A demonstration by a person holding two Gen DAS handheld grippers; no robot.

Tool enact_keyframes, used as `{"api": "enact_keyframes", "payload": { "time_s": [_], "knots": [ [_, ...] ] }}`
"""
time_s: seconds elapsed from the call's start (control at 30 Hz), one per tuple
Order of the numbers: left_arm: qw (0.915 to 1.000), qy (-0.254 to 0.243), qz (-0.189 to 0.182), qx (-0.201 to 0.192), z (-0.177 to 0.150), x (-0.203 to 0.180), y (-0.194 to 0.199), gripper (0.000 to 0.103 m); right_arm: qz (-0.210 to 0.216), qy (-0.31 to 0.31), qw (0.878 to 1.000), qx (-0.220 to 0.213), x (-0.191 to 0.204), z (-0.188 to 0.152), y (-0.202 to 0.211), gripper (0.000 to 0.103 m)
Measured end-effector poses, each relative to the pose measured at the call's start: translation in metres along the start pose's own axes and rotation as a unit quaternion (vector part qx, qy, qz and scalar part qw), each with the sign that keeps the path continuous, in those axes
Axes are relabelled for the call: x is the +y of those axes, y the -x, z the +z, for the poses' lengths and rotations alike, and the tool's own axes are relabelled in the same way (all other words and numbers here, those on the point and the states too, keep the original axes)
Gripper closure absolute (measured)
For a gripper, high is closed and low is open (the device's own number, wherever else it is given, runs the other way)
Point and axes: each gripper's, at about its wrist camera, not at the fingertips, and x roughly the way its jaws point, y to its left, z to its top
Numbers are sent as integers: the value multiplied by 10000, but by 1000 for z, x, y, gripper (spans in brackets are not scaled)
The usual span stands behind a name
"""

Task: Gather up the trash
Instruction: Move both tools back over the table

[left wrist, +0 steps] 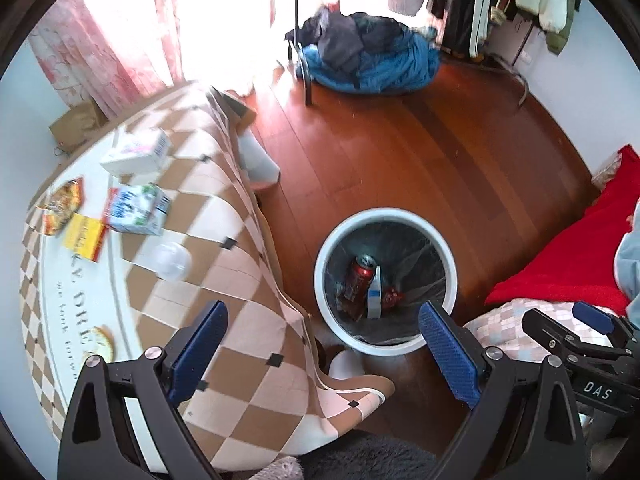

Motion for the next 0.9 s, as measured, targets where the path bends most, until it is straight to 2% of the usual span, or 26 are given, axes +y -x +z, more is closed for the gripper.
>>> {"api": "enact_keyframes", "payload": {
  "time_s": [0.17, 0.27, 0.43, 0.53, 0.63, 0.77, 0.9],
  "knots": [
    [9989, 163, 130, -414, -1, 18, 45, 5, 215, -8, 9986, -473, 20, 1, 50, 0],
    [9969, 360, 222, -663, 0, 39, 69, 5, 525, 38, 9960, -723, 45, 3, 80, 0],
    [9900, 952, 483, -923, -4, 105, 95, 5, 980, 463, 9913, -750, 111, 6, 95, 0],
    [9833, 1311, 837, -950, -13, 157, 95, 5, 1214, 892, 9871, -535, 167, 10, 81, 0],
    [9749, 1640, 1304, -757, -25, 212, 78, 5, 1221, 1474, 9812, -248, 230, 17, 51, 0],
    [9601, 2169, 1727, -357, -49, 279, 39, 5, 998, 2248, 9691, 172, 313, 30, -3, 0],
    [9454, 2604, 1958, 95, -66, 334, -9, 5, 502, 3150, 9468, 422, 388, 41, -61, 0]
  ]
}}
